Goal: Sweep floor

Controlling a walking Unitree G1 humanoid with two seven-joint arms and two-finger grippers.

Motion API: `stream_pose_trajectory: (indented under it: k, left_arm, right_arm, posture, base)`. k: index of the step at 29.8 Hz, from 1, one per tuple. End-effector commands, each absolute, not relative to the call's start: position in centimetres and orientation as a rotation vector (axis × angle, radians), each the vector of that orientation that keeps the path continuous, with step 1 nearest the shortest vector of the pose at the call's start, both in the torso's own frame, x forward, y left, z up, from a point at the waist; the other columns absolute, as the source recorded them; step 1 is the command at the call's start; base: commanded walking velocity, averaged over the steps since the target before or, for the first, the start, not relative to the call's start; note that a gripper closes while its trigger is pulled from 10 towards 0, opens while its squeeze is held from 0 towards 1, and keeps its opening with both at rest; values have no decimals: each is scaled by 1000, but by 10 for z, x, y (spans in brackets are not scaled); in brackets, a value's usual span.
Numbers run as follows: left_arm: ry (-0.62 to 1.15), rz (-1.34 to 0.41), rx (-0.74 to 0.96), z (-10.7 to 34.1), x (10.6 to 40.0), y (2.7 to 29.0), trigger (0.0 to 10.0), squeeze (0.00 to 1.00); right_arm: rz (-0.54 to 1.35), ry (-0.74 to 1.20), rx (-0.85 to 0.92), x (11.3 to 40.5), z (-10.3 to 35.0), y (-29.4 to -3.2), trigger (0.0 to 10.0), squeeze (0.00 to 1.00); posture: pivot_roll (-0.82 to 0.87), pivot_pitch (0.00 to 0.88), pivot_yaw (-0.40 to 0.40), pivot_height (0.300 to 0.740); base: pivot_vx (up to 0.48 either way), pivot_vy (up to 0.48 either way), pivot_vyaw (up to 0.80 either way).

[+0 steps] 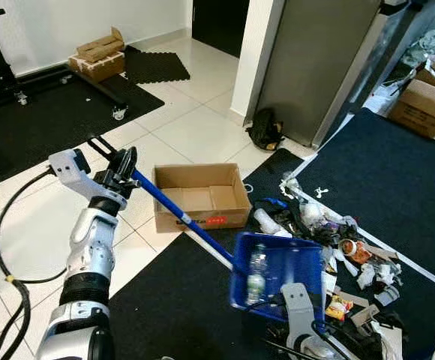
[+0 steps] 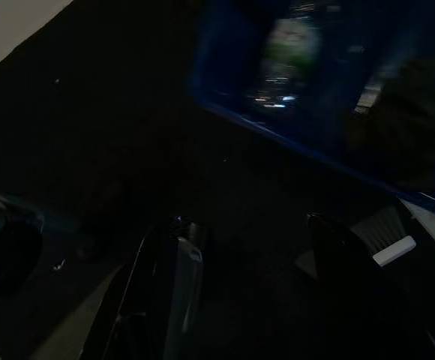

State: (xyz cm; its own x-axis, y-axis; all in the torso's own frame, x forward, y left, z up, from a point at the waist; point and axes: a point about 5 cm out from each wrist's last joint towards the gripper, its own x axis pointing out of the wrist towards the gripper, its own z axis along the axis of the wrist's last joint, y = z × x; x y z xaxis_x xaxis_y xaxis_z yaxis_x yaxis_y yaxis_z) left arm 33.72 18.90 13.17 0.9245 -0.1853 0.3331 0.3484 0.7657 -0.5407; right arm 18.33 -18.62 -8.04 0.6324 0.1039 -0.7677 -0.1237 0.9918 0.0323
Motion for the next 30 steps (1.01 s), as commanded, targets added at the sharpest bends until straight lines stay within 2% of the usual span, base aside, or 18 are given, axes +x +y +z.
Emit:
stream_pose_trajectory:
  k: [1, 5, 7, 12, 13, 23, 24, 28, 30]
  left_arm:
    - [-332, -293, -742, 137, 336, 192, 10000, 0]
    - [-341, -235, -814, 130, 335, 205, 10000, 0]
    - [-319, -145, -871, 117, 332, 219, 10000, 0]
    - [-286, -72, -930, 99, 325, 232, 10000, 0]
    - [-278, -14, -976, 91, 321, 241, 10000, 0]
    - [-262, 38, -997, 86, 320, 247, 10000, 0]
    - [-226, 92, -989, 78, 318, 252, 10000, 0]
    - [-204, 129, -977, 73, 316, 257, 10000, 0]
    - [-191, 170, -945, 70, 311, 267, 10000, 0]
  right_arm:
    - [123, 872, -41, 183, -80, -191, 10000, 0]
    - [114, 879, -44, 180, -81, -195, 10000, 0]
    - [107, 883, -46, 177, -81, -197, 10000, 0]
    - [103, 886, -47, 176, -82, -199, 10000, 0]
    - [101, 887, -48, 176, -82, -200, 10000, 0]
    - [94, 888, -49, 175, -82, -202, 10000, 0]
    - [94, 888, -48, 175, -82, -202, 10000, 0]
    - [96, 889, -47, 174, -82, -201, 10000, 0]
    - [99, 893, -47, 173, -83, -201, 10000, 0]
  posture:
    - [112, 74, -66, 740]
    - [104, 76, -66, 740]
    - [101, 76, -67, 740]
    - [97, 77, -69, 740]
    - [89, 81, -70, 740]
    - [95, 80, -71, 740]
    - [95, 80, -71, 740]
    - [95, 80, -71, 740]
    - [95, 80, -71, 740]
  base:
    - [0, 0, 0]
    - [0, 0, 0]
    - [0, 0, 0]
    - [0, 0, 0]
    - [0, 0, 0]
    - [0, 0, 0]
    - [0, 0, 0]
    - [0, 0, 0]
    - [0, 0, 0]
